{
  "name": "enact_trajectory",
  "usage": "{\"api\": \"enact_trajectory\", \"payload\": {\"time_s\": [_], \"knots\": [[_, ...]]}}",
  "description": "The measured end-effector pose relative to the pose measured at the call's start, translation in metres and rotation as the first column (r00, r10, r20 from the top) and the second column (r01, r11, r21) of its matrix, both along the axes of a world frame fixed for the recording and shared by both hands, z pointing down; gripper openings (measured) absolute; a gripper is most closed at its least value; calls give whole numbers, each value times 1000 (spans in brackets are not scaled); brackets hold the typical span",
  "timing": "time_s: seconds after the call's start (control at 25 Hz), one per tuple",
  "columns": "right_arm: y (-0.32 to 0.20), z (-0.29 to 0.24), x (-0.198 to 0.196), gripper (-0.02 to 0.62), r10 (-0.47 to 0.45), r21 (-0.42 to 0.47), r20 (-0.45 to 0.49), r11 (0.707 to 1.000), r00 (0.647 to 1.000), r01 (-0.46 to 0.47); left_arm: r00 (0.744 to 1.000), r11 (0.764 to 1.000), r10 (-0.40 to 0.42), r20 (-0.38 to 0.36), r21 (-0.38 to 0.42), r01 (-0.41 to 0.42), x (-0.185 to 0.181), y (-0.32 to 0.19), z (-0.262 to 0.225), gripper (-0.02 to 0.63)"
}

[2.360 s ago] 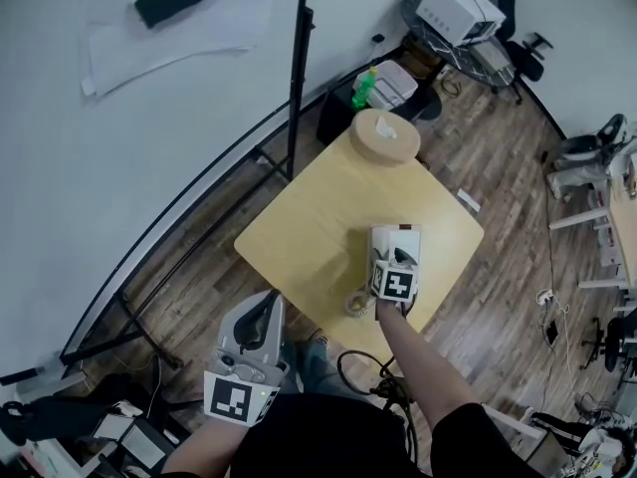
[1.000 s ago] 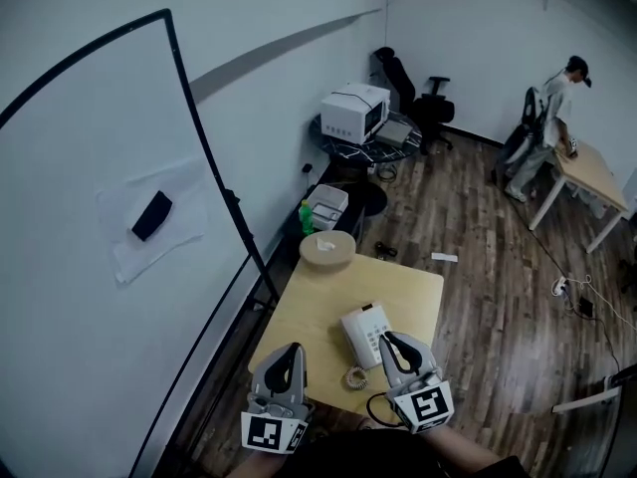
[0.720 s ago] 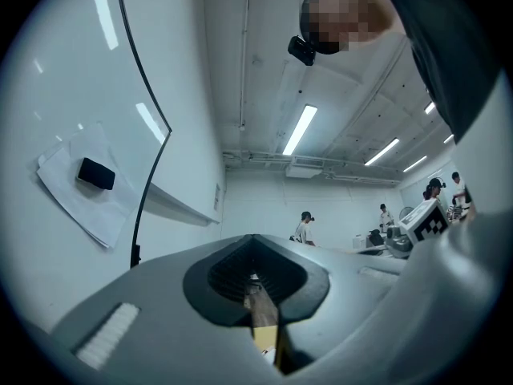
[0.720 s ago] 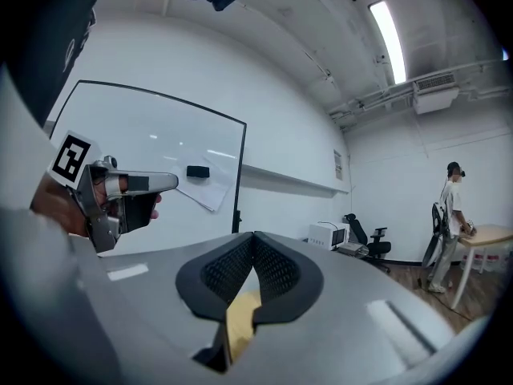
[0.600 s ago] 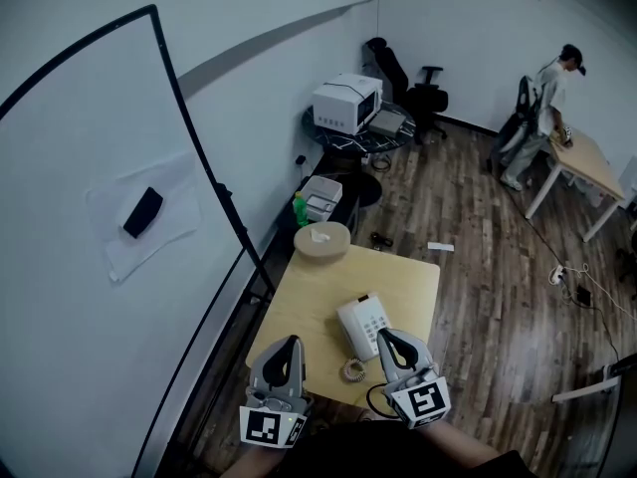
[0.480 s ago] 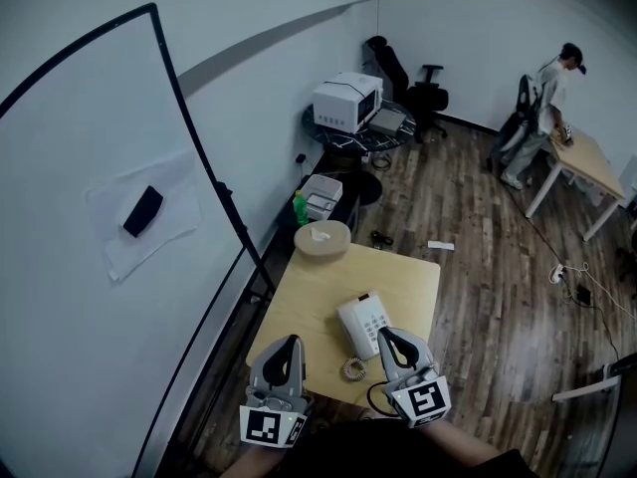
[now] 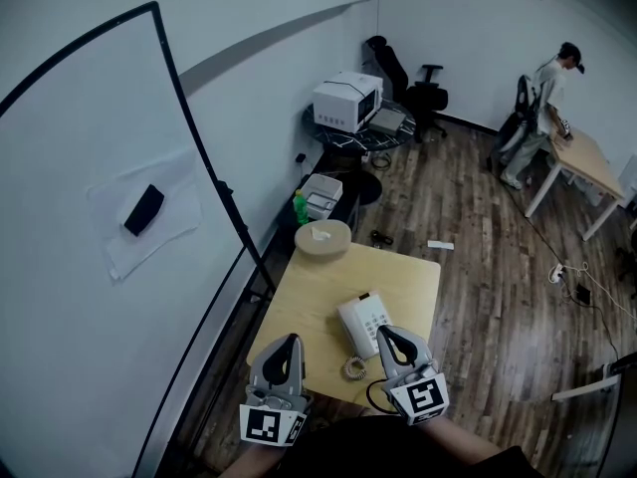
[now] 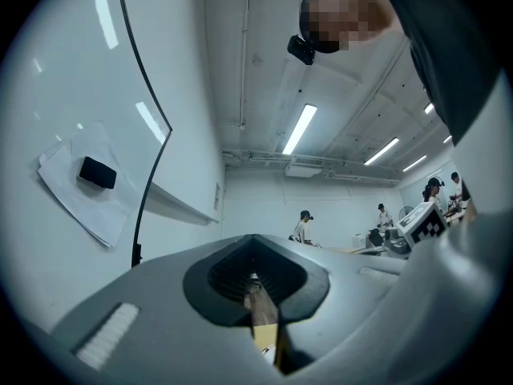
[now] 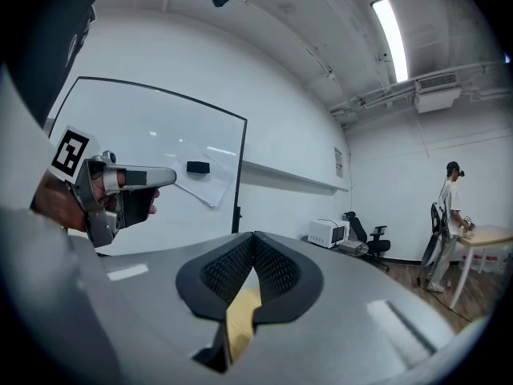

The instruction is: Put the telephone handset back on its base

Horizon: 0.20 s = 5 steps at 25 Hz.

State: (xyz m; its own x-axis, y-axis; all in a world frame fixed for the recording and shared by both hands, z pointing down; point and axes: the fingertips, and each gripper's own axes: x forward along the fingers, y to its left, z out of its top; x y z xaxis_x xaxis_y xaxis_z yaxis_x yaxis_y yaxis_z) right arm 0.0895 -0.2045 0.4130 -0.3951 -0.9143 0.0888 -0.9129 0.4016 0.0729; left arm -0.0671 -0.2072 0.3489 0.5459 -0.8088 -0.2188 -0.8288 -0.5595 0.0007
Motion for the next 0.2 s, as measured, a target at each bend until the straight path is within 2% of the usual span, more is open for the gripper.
{"api": "enact_trajectory", "payload": {"time_s": [0.2], "knots": [[0,-1,0,8,2,-1,8,1000,1000,-2,1000,1000,-3,-2,2,3,-1,1,1,0]]}}
